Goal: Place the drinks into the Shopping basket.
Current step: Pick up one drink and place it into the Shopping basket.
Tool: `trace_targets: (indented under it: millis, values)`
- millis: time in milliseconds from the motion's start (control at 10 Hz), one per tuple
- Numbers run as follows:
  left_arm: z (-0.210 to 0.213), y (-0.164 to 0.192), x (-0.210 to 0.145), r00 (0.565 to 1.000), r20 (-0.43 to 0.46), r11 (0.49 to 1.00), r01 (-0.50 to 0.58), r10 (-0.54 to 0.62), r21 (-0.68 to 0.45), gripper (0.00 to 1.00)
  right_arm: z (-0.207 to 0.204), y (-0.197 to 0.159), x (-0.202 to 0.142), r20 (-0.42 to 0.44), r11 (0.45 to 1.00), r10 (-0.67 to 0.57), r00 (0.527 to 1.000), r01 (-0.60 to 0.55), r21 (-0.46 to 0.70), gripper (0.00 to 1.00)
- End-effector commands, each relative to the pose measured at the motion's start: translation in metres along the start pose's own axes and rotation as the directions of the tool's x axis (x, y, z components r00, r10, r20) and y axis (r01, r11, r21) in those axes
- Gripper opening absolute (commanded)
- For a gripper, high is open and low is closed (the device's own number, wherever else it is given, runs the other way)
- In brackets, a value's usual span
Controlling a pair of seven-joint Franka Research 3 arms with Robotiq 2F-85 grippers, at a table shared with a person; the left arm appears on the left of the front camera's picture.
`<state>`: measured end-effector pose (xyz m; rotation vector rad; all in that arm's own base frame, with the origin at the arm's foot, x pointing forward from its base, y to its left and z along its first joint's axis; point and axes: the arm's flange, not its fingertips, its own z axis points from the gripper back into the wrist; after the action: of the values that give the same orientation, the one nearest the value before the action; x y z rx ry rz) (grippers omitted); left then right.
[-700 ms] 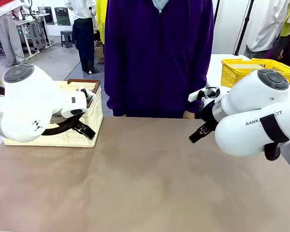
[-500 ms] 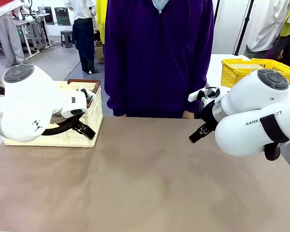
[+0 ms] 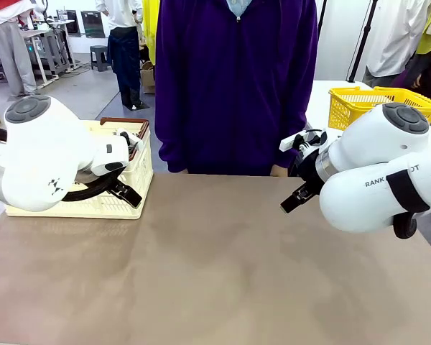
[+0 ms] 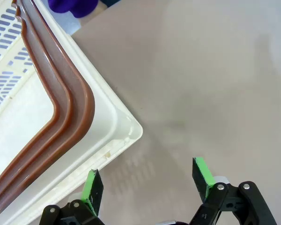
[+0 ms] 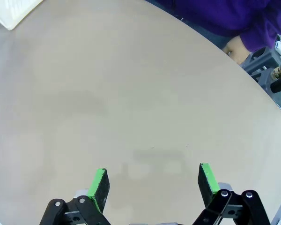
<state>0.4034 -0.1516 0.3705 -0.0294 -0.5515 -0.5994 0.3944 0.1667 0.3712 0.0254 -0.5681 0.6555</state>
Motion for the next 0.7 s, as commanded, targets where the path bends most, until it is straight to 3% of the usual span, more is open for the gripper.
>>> trace_targets:
  millis: [0,600]
  values:
    - [0.0001,0.0000,0.0000,1.000,0.000,1.000,0.000,0.000,0.000,1.00,0.0000,-0.0001,0.0000,0.000,1.000,-0.001,1.000,0.001,0.000,1.00]
    - [0.0001,0.0000,0.0000,1.000,0.000,1.000,0.000,0.000,0.000,1.00,0.0000,-0.0001,0.0000,0.000,1.000,-0.001,1.000,0.001,0.000,1.00]
